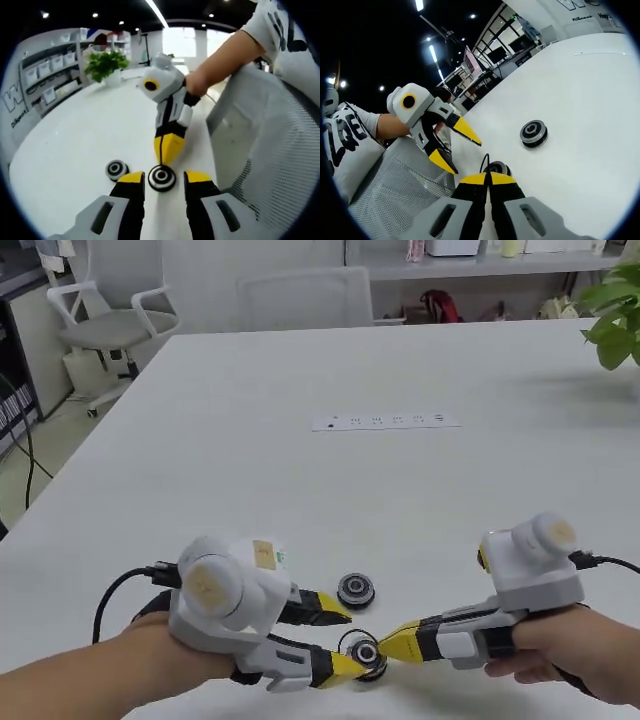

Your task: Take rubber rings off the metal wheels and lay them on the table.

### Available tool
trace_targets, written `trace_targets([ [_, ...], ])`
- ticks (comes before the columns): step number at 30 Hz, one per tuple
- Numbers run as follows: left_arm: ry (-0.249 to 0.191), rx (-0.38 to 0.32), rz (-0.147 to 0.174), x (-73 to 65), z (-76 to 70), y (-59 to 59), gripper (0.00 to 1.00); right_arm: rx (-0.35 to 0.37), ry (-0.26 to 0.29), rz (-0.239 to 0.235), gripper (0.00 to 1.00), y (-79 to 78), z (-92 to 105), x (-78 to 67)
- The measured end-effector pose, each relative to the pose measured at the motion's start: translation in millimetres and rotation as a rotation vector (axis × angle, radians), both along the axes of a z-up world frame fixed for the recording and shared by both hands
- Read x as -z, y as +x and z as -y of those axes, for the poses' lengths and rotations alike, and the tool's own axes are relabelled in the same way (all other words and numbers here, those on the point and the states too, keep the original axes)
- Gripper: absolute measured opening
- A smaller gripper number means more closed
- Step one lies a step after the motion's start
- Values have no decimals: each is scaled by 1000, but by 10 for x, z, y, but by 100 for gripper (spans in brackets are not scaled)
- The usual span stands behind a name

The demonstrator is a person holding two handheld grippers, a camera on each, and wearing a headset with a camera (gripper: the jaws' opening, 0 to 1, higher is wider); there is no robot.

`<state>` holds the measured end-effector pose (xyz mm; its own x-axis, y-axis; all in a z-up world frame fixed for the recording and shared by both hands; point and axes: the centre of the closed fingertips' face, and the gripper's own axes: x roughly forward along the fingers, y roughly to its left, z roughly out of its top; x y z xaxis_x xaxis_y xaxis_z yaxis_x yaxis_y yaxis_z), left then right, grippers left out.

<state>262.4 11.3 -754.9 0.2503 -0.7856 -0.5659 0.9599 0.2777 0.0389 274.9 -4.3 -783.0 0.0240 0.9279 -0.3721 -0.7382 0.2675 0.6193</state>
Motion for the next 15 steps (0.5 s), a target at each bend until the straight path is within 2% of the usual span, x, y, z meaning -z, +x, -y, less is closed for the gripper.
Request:
trace_targets([
  [5,-19,-13,0,-79,-63,-23,35,-1,6,0,0,1,-16,-23],
  [15,-37,-43,-18,-107,-234,-68,45,-10,21,6,0,-1,-65,-90],
])
